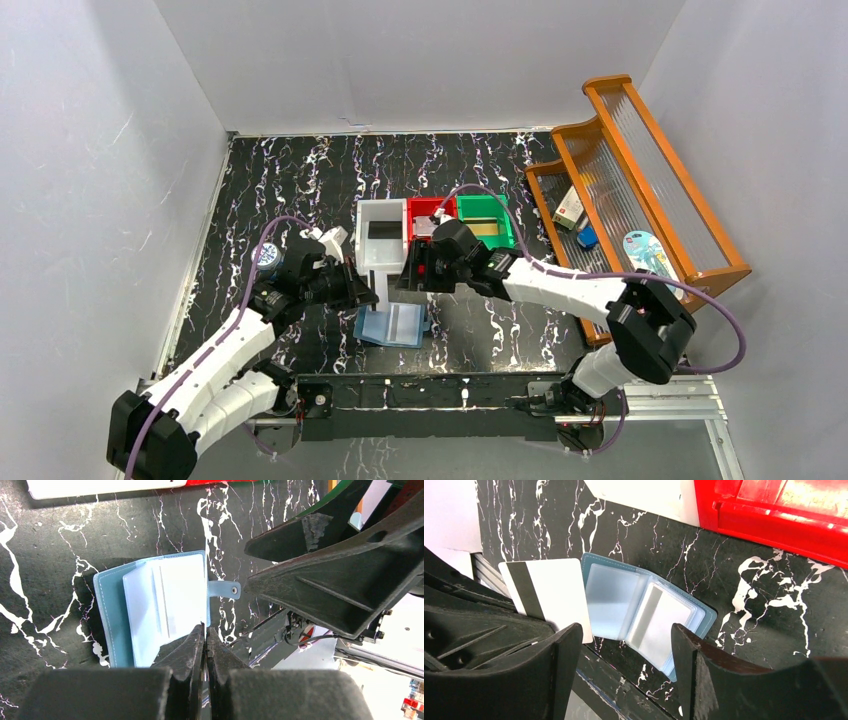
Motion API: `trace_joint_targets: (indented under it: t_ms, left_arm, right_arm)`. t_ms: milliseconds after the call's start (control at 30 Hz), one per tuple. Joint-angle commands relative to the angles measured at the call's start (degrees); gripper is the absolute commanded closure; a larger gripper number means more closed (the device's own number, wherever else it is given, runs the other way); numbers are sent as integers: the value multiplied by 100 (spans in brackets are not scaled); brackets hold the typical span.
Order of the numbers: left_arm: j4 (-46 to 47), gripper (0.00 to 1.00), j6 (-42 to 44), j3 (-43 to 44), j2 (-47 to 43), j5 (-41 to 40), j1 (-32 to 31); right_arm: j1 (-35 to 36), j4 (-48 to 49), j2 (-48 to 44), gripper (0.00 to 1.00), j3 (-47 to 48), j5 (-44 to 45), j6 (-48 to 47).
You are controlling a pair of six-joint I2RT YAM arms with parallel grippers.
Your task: Take the credit cards out of the card holder
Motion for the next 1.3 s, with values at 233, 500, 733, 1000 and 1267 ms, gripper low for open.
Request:
trace_joint_targets:
  t_ms: [233, 500, 733, 1000, 1267]
  left_arm:
    - [860, 100, -492, -77, -18, 746, 104]
    - [2089, 100, -1019, -295, 389, 1783, 343]
    - [3353, 100, -1717, -815, 405, 2358, 362]
    - [3764, 100, -1810, -884, 385, 2400, 363]
    - [4645, 100, -2206, -1110, 517, 2545, 362]
  right_arm:
    - [-583, 1216, -931, 23, -908, 185, 459]
    - [-1317, 2627, -1230, 26, -1567, -1341, 880]
    - [-1407, 4129, -880, 35, -1821, -2356, 1408]
    - [-1382, 5568, -257, 51, -2017, -3219, 2129]
    - [-1353, 6037, -81, 67, -2074, -3570, 2363]
